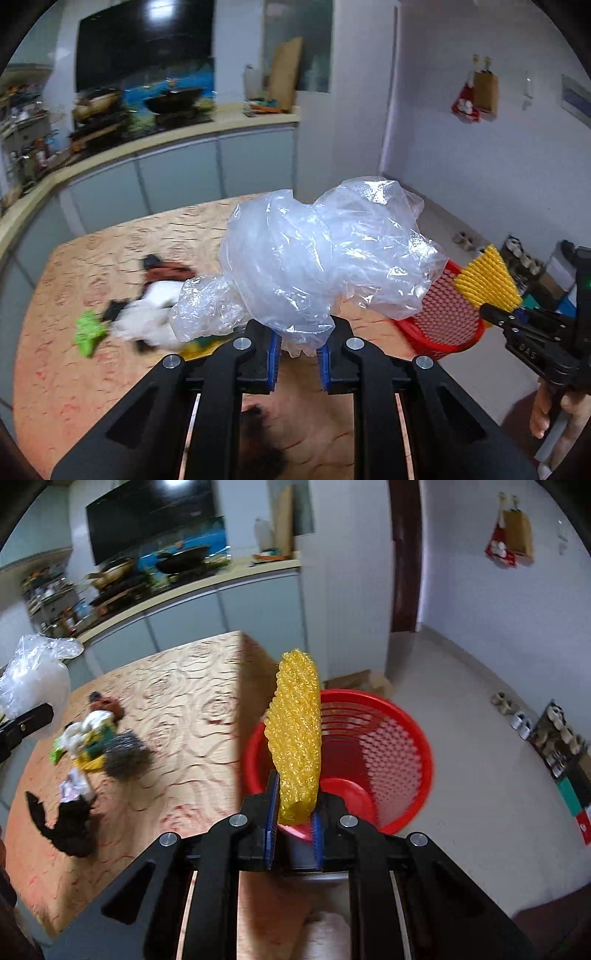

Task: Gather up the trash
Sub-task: 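Carry the clear bag and yellow sponge over the red basket and open both tools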

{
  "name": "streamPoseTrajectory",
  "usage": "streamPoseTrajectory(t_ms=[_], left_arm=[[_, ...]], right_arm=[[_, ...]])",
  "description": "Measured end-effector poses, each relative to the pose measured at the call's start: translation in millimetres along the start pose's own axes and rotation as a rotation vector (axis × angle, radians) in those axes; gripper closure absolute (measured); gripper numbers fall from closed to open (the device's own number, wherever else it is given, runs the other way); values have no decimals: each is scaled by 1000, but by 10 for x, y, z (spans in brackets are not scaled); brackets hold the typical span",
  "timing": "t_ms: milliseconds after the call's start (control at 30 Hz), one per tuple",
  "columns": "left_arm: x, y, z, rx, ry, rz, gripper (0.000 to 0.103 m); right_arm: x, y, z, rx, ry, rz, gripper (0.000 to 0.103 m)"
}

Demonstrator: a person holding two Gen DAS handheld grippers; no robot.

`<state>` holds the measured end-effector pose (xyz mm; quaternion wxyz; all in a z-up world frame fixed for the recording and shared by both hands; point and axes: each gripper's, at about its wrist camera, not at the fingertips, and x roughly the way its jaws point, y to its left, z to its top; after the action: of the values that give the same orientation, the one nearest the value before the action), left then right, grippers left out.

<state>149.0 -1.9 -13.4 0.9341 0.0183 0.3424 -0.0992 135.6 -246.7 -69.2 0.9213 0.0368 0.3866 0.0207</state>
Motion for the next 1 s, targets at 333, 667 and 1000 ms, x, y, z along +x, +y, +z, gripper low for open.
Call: streamPoseTrajectory(t_ms=[333, 667, 1000], left_arm=[[701, -766, 150, 88, 92, -103, 88], [1244, -1278, 219, 132, 169, -168, 88], [1579, -1411, 116, 161, 256, -178, 87]], right_arm=[[196, -401, 15, 42, 45, -66, 87], [344, -622, 17, 56, 80, -108, 87], [555, -622, 16, 15, 146, -127, 87]])
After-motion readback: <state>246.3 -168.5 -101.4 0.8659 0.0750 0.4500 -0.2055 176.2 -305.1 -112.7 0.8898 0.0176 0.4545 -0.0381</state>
